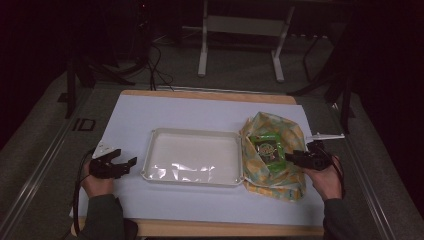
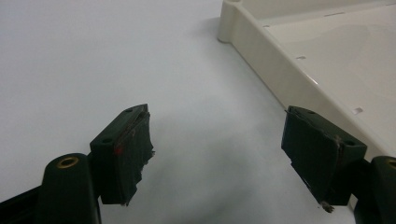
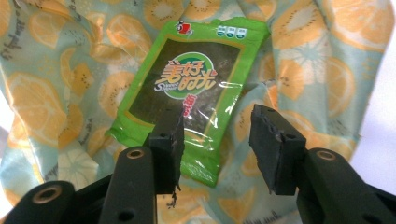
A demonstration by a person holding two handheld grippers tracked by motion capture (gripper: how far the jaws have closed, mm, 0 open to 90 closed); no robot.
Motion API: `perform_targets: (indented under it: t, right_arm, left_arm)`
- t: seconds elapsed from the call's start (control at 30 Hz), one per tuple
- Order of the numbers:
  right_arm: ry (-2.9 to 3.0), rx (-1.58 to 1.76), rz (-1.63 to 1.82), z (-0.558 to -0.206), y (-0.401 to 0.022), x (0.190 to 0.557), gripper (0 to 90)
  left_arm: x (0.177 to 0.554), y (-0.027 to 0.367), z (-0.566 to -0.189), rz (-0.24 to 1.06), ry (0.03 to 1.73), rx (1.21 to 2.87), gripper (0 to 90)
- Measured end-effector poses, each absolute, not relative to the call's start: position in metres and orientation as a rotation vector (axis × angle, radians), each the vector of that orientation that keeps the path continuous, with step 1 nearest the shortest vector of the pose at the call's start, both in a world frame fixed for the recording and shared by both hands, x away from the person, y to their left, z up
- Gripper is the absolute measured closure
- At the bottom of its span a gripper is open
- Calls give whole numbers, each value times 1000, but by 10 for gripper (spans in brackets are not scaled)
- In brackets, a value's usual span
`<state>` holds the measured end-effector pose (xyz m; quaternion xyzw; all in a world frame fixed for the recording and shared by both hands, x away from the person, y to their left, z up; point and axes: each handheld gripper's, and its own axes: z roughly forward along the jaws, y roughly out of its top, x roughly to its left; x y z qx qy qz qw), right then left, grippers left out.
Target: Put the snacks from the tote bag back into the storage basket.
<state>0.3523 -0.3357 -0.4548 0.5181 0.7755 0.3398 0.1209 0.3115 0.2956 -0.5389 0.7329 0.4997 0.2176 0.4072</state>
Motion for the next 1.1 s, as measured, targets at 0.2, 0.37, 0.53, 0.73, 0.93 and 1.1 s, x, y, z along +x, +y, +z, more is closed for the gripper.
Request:
perform_targets:
  t: [0.2, 0.37, 0.53, 0.73, 0.93, 1.1]
  right_arm:
    - [2277, 1540, 1013, -457, -331, 359, 510]
    - [2290, 1560, 1022, -461, -328, 364, 495]
    - [2305, 1577, 1023, -465, -324, 369, 479]
    - [2317, 1600, 1008, -471, -321, 376, 453]
    - [2330, 1640, 996, -478, -320, 382, 409]
    - [2335, 1682, 982, -483, -319, 386, 362]
  left_arm:
    - [311, 296, -539, 550, 1260, 1848, 246]
    - [312, 295, -539, 550, 1258, 1851, 245]
    - [312, 295, -539, 549, 1258, 1853, 246]
    - [312, 295, -539, 551, 1258, 1858, 246]
    - [312, 295, -539, 551, 1258, 1857, 245]
    - [312, 295, -539, 552, 1258, 1858, 245]
